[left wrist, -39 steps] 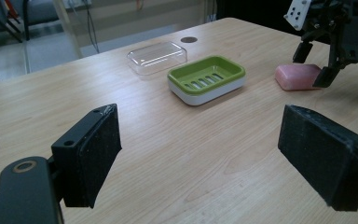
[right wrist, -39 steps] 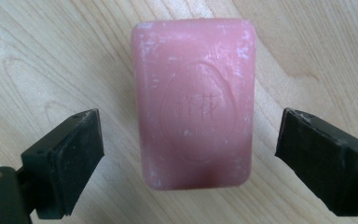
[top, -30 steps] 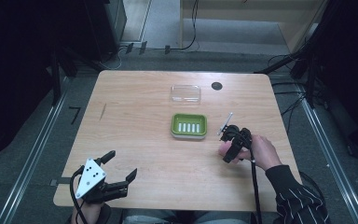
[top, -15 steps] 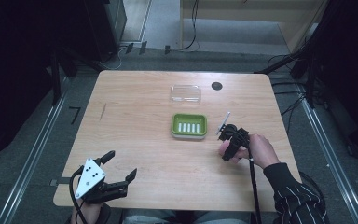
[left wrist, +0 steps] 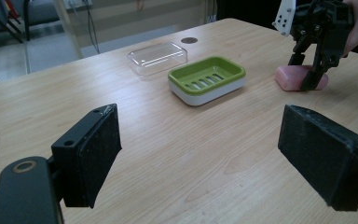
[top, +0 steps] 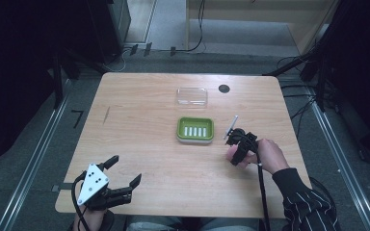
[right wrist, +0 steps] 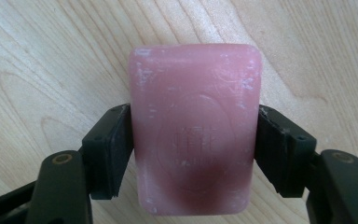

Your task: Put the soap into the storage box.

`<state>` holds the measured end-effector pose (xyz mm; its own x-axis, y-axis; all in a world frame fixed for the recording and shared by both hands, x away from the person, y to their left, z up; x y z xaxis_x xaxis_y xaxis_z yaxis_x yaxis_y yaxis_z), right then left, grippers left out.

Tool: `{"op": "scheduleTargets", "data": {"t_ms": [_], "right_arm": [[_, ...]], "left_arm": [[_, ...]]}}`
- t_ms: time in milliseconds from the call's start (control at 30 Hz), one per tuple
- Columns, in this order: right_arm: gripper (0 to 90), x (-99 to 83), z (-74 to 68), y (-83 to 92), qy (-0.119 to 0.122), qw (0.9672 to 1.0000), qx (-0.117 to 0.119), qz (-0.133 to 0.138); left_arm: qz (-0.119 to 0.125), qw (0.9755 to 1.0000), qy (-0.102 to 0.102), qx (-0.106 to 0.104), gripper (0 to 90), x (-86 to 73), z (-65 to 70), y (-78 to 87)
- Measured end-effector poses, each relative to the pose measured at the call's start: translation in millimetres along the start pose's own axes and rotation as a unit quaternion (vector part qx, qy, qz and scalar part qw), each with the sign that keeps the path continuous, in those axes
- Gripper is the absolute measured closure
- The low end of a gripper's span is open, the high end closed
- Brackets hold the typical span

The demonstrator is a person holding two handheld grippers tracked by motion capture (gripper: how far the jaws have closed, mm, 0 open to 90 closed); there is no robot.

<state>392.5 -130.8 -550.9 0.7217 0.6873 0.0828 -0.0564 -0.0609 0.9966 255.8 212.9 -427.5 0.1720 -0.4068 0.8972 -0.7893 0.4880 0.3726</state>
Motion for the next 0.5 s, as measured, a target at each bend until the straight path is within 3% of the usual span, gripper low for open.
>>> {"op": "scheduleTargets", "data": {"t_ms": [500], "right_arm": [[37.7, -1.3, 0.2, -2.3, -0.002, 1.0000, -0.004, -0.007]], "left_arm": [[0.000, 1.0000, -0.001, 0.000, 13.9, 0.1, 0.2, -0.2]]}}
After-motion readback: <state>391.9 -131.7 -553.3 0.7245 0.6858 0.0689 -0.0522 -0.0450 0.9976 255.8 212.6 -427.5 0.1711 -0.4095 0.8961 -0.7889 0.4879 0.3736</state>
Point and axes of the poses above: each handheld gripper's, and its own axes: y roughly backward along the jaws, x roughly out of its top, z roughly to its right, the point moved 9 cm from there along -y, roughly forward along the jaws, and after that the axes turned 10 degrees about -y, right-handed, at the moved point
